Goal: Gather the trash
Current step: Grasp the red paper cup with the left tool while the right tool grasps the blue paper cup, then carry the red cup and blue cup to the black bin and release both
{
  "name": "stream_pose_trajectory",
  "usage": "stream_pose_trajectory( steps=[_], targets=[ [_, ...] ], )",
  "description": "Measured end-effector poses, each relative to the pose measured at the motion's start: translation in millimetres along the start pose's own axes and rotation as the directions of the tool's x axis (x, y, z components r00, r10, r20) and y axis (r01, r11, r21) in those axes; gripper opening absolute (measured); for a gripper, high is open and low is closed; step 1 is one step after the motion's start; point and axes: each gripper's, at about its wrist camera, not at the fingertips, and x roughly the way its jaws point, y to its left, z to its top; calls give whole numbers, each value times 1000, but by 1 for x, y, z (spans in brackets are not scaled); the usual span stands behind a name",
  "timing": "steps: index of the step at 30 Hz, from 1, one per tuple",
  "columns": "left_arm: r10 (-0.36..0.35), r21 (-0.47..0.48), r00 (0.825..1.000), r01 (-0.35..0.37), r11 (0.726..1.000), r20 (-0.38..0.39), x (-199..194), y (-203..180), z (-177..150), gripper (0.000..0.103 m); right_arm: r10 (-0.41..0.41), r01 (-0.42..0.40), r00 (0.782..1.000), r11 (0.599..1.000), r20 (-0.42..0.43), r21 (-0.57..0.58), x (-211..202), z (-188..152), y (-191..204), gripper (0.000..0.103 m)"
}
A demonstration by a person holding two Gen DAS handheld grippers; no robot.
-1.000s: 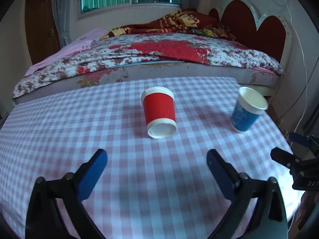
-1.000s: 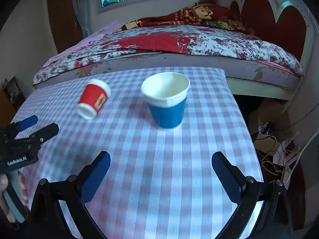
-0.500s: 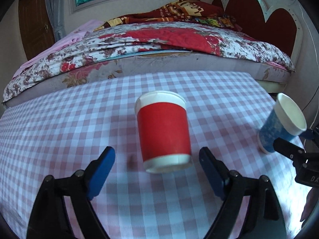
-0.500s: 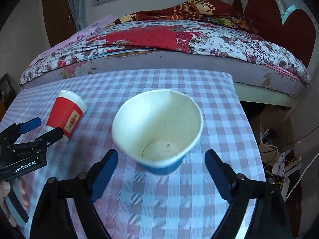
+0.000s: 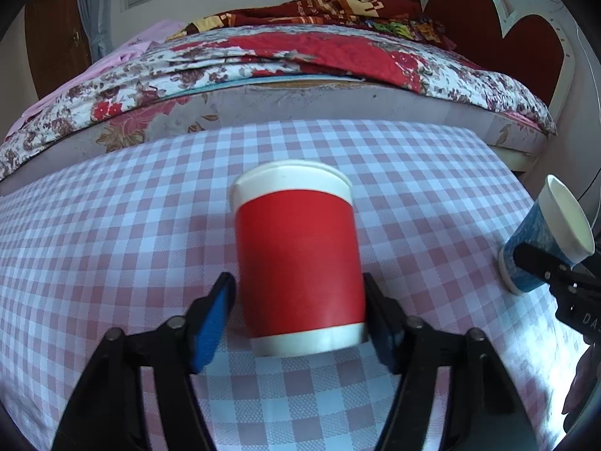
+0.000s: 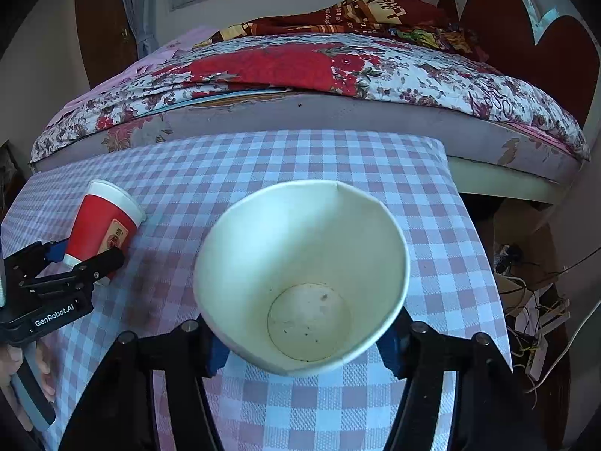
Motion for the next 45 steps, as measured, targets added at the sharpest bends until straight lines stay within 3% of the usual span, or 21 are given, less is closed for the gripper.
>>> stream_pose_trajectory(
  steps=[11, 15, 23, 45],
  targets=[
    [-32, -6, 999, 32, 999, 41, -7, 15, -6, 58, 8, -8, 1000, 1000, 3, -19, 3, 1, 9, 64],
    [-42, 5, 998, 42, 999, 52, -14, 17, -9, 58, 1, -1, 1000, 999, 6, -42, 0, 0, 15, 58],
    [-22, 21, 996, 21, 1000, 85, -37, 22, -21, 58, 16, -14, 999, 998, 30, -56, -21, -4, 25, 57],
    [-40, 84, 989, 28, 996, 142, -141, 4, -77, 57, 37, -35, 996, 999, 81, -23, -133, -55, 32, 57]
  ],
)
